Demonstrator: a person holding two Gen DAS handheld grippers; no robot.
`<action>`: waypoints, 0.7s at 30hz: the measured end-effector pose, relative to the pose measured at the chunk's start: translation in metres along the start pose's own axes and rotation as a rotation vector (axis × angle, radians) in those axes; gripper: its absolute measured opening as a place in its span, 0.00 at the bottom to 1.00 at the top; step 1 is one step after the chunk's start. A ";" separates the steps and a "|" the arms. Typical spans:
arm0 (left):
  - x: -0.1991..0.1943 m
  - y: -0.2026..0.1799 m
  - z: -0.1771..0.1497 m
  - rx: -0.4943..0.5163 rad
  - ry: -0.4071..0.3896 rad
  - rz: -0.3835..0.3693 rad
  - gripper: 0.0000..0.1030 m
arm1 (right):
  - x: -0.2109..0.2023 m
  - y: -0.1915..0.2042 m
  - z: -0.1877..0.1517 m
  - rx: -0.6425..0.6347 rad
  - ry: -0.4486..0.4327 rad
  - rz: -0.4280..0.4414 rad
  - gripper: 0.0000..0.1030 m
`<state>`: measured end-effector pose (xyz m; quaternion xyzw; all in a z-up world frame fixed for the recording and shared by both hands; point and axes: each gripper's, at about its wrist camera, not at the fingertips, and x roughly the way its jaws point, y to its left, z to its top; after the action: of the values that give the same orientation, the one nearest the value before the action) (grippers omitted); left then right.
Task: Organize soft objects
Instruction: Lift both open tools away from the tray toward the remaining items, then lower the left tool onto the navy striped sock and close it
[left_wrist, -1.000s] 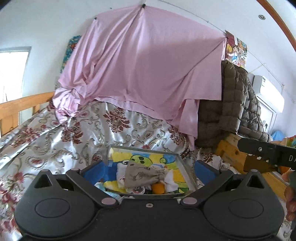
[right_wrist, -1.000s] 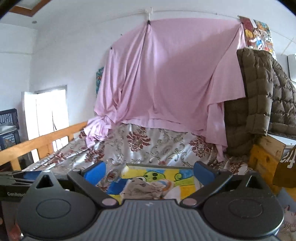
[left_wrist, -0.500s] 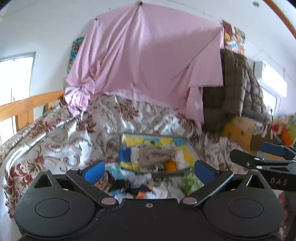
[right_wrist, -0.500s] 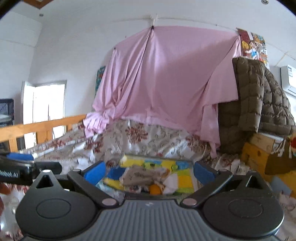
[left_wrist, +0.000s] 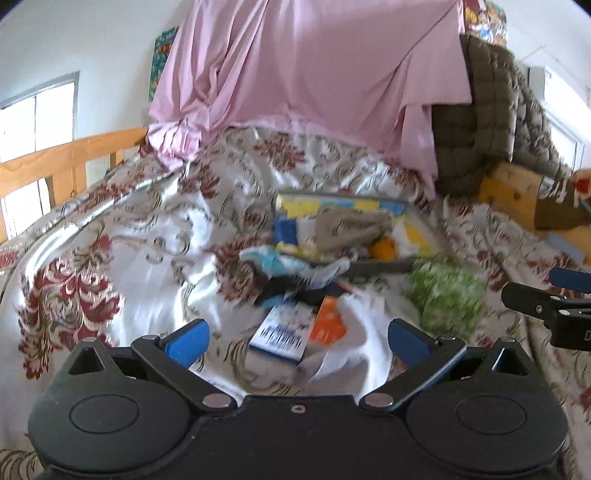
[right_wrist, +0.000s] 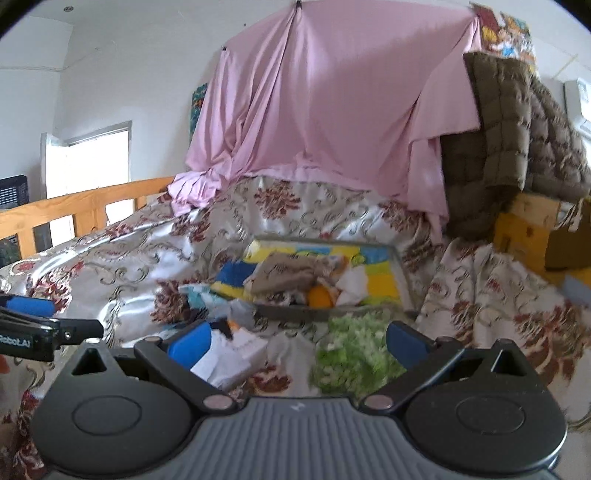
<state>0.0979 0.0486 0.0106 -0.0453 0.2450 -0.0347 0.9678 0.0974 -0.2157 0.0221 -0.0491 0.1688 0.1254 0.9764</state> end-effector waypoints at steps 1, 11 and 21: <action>0.002 0.001 -0.002 0.007 0.010 0.005 0.99 | 0.005 0.002 -0.003 -0.013 0.011 0.003 1.00; 0.023 0.007 -0.015 0.070 0.098 0.045 0.99 | 0.030 0.027 -0.030 -0.098 0.131 0.080 1.00; 0.041 0.017 -0.011 0.025 0.107 0.046 0.99 | 0.043 0.038 -0.038 -0.090 0.184 0.145 1.00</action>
<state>0.1290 0.0612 -0.0199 -0.0255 0.2970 -0.0177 0.9544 0.1151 -0.1743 -0.0302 -0.0916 0.2553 0.1982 0.9419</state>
